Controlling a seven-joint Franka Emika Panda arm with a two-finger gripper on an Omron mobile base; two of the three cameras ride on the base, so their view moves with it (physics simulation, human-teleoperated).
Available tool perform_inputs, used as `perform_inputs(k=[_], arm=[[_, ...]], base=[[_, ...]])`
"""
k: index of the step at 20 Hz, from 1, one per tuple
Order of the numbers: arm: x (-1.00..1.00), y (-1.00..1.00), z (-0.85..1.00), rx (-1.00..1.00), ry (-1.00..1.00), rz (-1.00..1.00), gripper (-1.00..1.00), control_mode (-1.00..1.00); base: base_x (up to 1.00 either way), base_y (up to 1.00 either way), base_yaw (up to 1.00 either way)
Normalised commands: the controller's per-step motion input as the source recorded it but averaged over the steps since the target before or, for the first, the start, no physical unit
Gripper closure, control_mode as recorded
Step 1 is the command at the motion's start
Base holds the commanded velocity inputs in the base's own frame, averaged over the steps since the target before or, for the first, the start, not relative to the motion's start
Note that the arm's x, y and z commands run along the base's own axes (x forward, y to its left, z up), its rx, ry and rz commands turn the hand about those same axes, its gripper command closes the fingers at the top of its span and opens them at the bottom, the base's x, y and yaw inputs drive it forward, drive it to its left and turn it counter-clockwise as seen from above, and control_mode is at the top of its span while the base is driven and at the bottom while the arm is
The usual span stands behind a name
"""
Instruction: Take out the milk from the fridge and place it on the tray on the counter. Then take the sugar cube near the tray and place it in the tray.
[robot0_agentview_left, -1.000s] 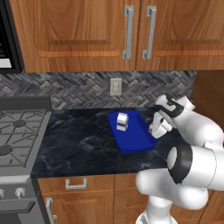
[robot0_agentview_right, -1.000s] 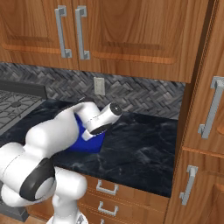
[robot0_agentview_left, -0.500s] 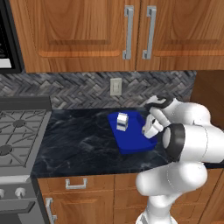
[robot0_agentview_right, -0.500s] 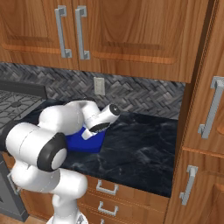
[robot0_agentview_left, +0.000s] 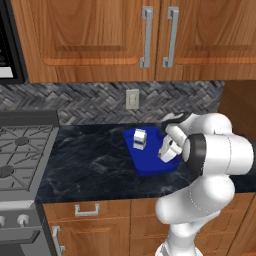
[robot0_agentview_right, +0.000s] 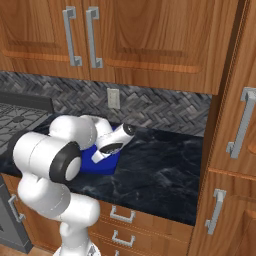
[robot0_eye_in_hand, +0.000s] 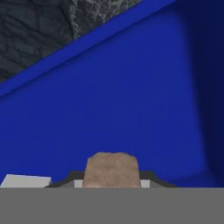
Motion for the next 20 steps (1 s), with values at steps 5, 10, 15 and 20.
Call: perform_inputs(k=[5, 10, 15, 20], arm=[[0.01, 0.08, -0.27, 0.00, 0.01, 0.00, 1.00, -1.00], [0.06, 0.05, -0.18, 0.00, 0.00, 0.00, 1.00, -1.00], [0.11, 0.09, -0.15, 0.00, 0.00, 0.00, 1.00, -1.00], [0.11, 0.09, -0.16, 0.00, 0.00, 0.00, 1.00, -1.00]], base=[[0.00, 0.00, 0.00], [0.00, 0.00, 0.00], [0.00, 0.00, 0.00], [0.00, 0.00, 0.00]])
